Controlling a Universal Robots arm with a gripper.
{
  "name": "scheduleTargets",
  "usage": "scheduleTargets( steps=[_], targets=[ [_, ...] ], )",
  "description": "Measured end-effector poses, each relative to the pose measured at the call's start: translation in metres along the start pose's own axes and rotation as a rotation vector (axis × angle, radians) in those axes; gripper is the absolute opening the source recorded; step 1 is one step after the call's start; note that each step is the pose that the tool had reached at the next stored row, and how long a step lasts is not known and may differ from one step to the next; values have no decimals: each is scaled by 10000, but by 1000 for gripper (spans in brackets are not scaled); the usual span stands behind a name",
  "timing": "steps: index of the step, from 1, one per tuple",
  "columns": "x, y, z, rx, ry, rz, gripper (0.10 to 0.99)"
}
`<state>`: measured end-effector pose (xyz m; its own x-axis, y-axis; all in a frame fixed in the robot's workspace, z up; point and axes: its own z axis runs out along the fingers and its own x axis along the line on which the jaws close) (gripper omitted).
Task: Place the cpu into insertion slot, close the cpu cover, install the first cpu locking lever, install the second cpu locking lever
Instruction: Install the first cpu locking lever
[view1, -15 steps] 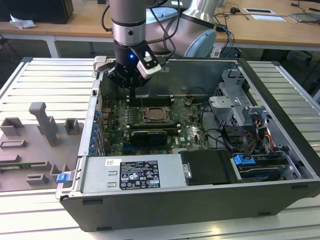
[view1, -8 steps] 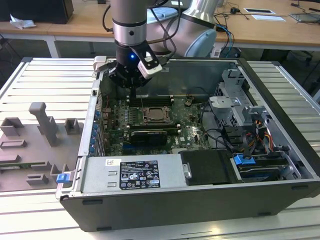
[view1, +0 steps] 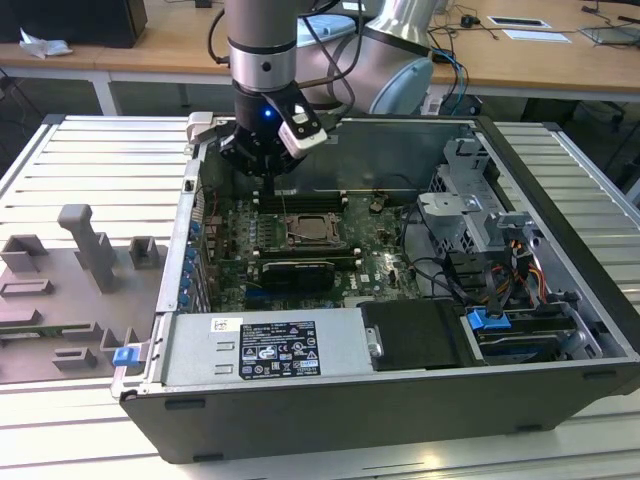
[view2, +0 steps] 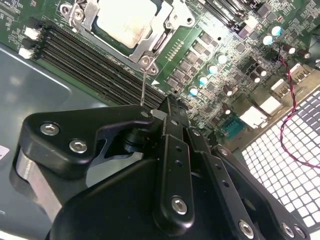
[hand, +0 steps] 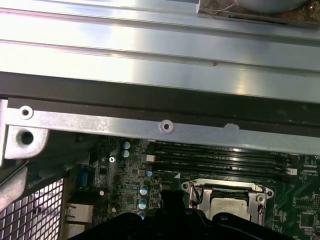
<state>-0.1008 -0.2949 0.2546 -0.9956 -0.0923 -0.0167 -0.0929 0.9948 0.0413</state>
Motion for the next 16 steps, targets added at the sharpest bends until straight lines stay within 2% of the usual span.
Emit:
scheduleTargets(
  steps=[16],
  targets=[
    [-50, -5, 8, 0, 1, 2, 106]
  ],
)
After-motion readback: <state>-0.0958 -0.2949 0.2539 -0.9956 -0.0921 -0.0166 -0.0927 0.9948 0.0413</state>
